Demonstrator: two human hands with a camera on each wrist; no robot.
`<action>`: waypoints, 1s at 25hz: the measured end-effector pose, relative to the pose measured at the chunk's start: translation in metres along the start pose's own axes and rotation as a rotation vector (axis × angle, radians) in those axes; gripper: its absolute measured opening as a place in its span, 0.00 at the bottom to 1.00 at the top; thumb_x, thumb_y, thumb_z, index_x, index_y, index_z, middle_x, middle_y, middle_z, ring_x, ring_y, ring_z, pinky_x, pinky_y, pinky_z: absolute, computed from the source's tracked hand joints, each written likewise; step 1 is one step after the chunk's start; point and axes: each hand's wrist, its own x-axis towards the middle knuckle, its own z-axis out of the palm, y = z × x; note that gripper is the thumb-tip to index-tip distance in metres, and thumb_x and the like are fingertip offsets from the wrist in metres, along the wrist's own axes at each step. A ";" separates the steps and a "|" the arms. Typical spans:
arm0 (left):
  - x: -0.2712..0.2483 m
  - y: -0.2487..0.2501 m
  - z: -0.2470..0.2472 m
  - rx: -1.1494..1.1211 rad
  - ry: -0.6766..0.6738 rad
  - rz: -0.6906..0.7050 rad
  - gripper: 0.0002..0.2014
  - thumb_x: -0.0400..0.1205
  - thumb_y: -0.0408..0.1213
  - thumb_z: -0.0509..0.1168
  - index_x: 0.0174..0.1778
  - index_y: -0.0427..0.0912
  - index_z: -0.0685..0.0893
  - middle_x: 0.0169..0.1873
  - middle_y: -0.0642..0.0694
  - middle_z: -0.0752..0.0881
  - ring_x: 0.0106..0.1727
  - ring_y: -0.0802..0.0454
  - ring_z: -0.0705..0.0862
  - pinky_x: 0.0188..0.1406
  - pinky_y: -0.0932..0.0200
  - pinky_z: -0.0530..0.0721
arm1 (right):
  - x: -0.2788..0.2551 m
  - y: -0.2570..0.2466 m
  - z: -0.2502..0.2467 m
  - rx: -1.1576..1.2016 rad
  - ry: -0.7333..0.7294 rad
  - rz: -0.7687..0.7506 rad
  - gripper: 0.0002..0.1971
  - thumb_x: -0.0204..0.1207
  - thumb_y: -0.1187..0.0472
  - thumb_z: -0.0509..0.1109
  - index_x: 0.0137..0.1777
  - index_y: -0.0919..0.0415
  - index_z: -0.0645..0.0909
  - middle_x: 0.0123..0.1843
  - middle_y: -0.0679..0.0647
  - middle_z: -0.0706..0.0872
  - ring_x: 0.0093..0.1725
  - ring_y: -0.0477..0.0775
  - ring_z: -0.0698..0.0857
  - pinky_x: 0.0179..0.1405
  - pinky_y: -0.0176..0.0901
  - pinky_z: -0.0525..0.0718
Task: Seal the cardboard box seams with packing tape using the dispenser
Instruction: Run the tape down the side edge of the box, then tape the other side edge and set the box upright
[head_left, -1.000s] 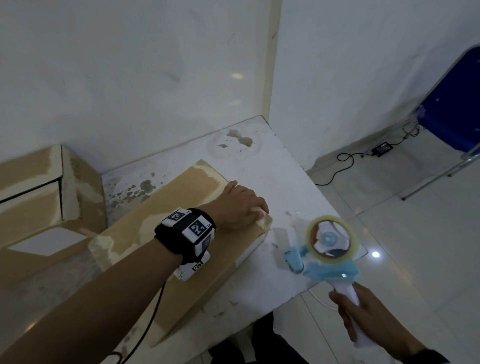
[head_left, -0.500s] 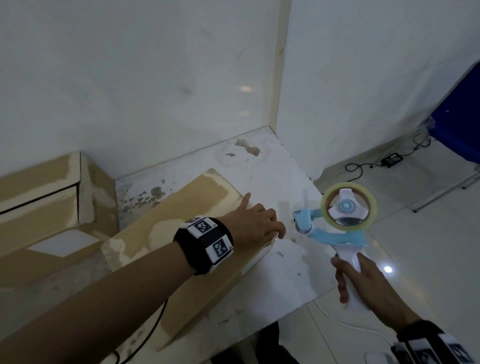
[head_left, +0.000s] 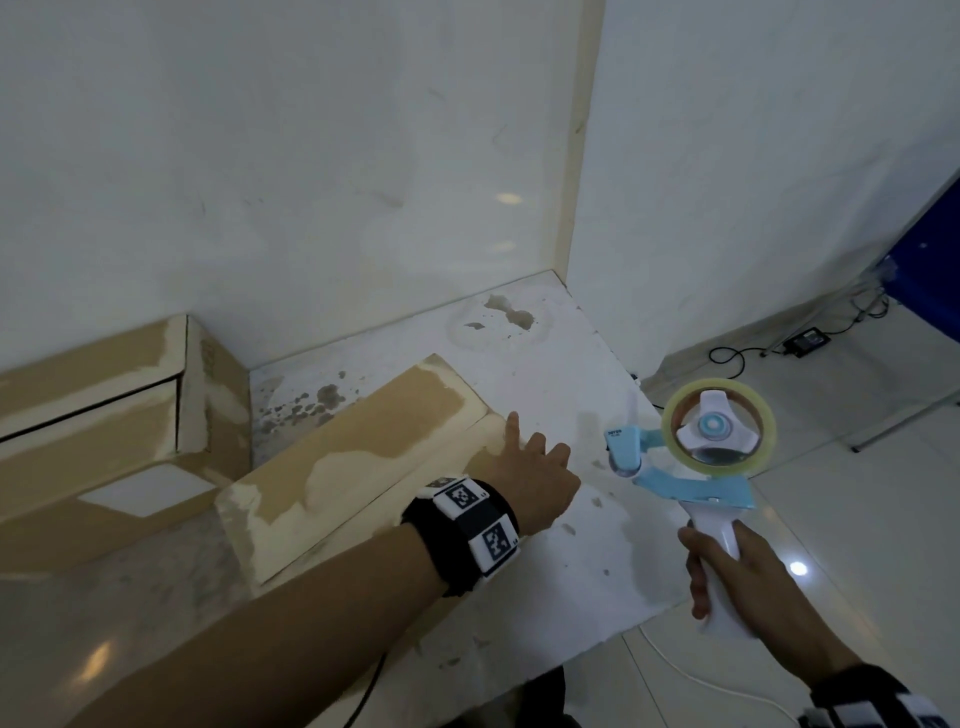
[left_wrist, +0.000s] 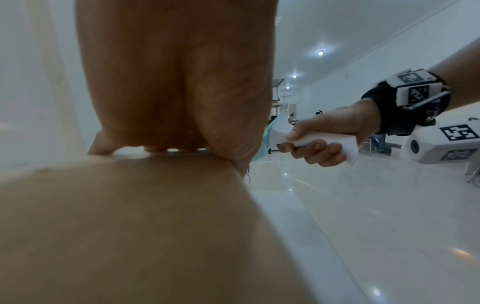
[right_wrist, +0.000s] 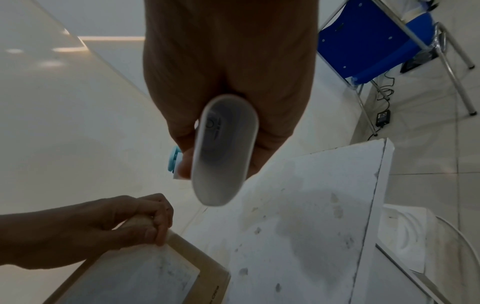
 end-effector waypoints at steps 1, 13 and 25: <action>0.001 0.001 0.000 -0.018 0.003 -0.008 0.10 0.83 0.41 0.60 0.59 0.49 0.81 0.61 0.41 0.76 0.65 0.33 0.73 0.71 0.16 0.46 | 0.001 0.001 0.000 0.001 0.001 0.000 0.17 0.83 0.61 0.65 0.34 0.71 0.78 0.28 0.75 0.82 0.23 0.63 0.82 0.28 0.50 0.84; -0.034 0.008 0.011 -0.011 0.059 -0.008 0.20 0.84 0.50 0.55 0.71 0.50 0.74 0.73 0.42 0.73 0.81 0.36 0.58 0.76 0.25 0.41 | 0.012 -0.053 0.027 0.058 0.009 -0.147 0.14 0.87 0.54 0.56 0.48 0.60 0.81 0.25 0.58 0.80 0.25 0.61 0.79 0.28 0.50 0.79; -0.124 -0.002 0.004 -0.730 0.519 -0.265 0.25 0.82 0.58 0.50 0.71 0.51 0.76 0.73 0.51 0.77 0.76 0.53 0.70 0.79 0.44 0.61 | 0.014 -0.147 0.099 0.104 -0.314 -0.431 0.22 0.78 0.44 0.54 0.52 0.65 0.75 0.34 0.54 0.82 0.27 0.48 0.81 0.25 0.40 0.80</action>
